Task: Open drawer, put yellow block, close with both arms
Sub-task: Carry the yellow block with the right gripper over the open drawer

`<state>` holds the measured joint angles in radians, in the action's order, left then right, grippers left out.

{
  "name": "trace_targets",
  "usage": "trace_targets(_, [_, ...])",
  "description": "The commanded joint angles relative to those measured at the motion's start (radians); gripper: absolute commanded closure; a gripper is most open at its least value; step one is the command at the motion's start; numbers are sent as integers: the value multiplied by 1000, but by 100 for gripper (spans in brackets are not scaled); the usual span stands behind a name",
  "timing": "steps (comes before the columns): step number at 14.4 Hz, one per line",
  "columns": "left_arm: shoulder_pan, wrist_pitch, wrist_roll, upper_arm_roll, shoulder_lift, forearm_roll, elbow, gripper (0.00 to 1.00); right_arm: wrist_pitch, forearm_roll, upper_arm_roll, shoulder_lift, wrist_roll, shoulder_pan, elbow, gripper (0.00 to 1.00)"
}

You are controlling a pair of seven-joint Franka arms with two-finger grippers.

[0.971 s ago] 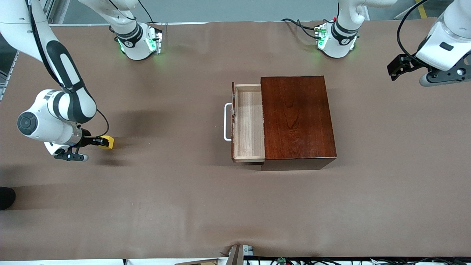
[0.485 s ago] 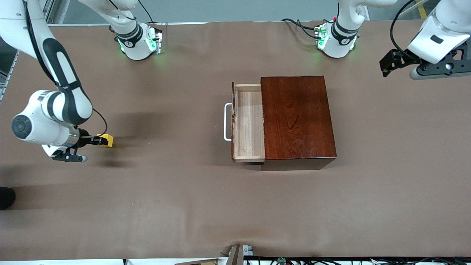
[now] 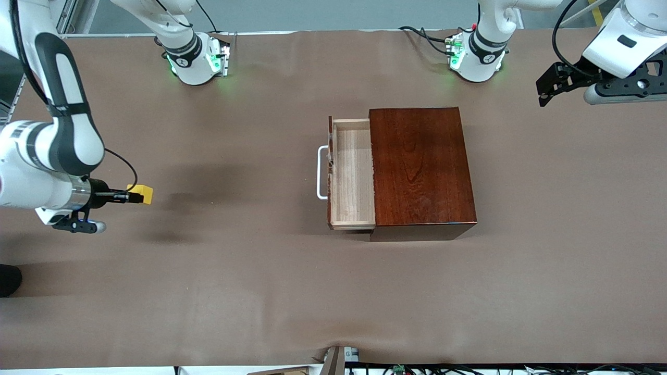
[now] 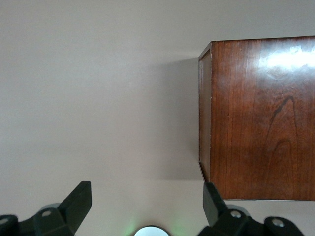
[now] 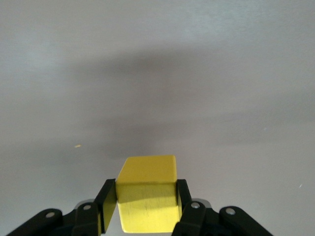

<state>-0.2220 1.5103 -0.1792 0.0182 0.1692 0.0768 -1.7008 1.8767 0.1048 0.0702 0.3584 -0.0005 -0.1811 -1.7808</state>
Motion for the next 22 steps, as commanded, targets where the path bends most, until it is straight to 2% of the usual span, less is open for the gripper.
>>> trace_targets(1, [6,2,21,0,-19,-15,26,0,-91,32,10,-12,98,32,79,86])
trace_targets(5, [7,17,23,0,-22,-12,39,0,-146,95,11,-53,294,115,113,85])
trace_targets(9, [13,27,23,-15,-54,-12,61,0,-160,113,11,-85,625,282,151,85])
trace_targets(14, [188,30,23,-165,-92,-14,90,0,-154,115,10,-75,1066,514,251,85])
trace_targets(18, [213,30,21,-170,-89,-45,87,0,-137,107,6,-52,1373,655,310,85])
trace_targets(22, [210,28,23,-169,-89,-43,82,0,-42,101,6,-18,1614,745,311,84])
